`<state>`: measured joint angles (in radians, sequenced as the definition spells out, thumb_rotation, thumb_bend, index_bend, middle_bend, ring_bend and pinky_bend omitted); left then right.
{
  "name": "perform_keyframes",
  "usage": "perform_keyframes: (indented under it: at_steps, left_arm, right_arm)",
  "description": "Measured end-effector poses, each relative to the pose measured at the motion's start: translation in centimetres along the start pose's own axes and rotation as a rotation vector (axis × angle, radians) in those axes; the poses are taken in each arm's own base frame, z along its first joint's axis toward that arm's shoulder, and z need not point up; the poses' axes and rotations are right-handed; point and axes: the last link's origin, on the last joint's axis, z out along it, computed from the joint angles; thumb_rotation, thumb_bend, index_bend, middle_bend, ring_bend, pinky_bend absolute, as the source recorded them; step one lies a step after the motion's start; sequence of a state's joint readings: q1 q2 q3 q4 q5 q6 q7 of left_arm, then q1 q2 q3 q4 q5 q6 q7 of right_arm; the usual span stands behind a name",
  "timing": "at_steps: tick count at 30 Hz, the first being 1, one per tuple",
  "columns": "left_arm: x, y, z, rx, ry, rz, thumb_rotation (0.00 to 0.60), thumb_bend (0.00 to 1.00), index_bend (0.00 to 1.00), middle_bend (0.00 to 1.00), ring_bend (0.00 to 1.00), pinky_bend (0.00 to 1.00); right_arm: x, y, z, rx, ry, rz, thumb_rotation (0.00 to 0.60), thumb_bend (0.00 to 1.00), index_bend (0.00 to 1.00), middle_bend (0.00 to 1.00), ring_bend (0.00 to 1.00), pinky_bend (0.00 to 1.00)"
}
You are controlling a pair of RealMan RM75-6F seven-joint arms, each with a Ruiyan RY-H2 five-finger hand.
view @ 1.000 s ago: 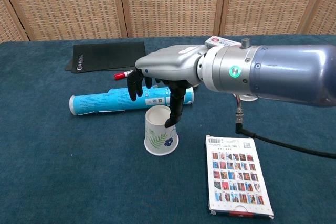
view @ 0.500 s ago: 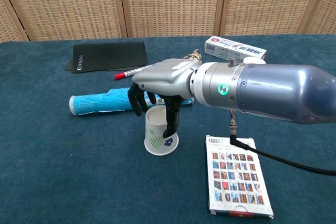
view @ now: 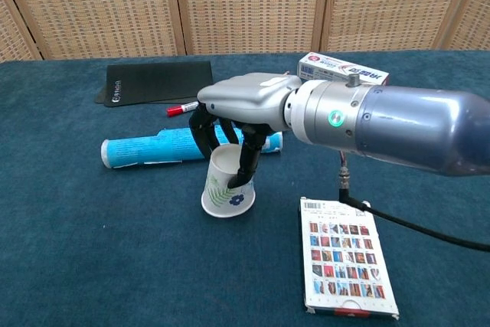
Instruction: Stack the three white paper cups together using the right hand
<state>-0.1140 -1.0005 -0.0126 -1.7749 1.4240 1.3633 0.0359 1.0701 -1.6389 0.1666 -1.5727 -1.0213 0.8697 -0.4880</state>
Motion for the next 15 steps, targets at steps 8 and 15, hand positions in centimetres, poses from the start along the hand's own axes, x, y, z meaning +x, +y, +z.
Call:
perform_keyframes:
  at_steps: [8,15]
  left_arm:
    - [-0.2,-0.1,0.2,0.008,-0.011,-0.001,0.6,0.0,0.0,0.0,0.0,0.0]
    - [-0.4,0.2,0.5,0.003,-0.025,0.002,0.6,0.0,0.0,0.0,0.0,0.0]
  right_arm:
    - [4.8,3.2,-1.3,-0.068,0.104,-0.03,0.6,0.41,0.55,0.59,0.54,0.64]
    - [9.8,9.0,-3.6,-0.259,0.179,-0.046,0.6,0.42,0.55,0.59,0.54,0.64]
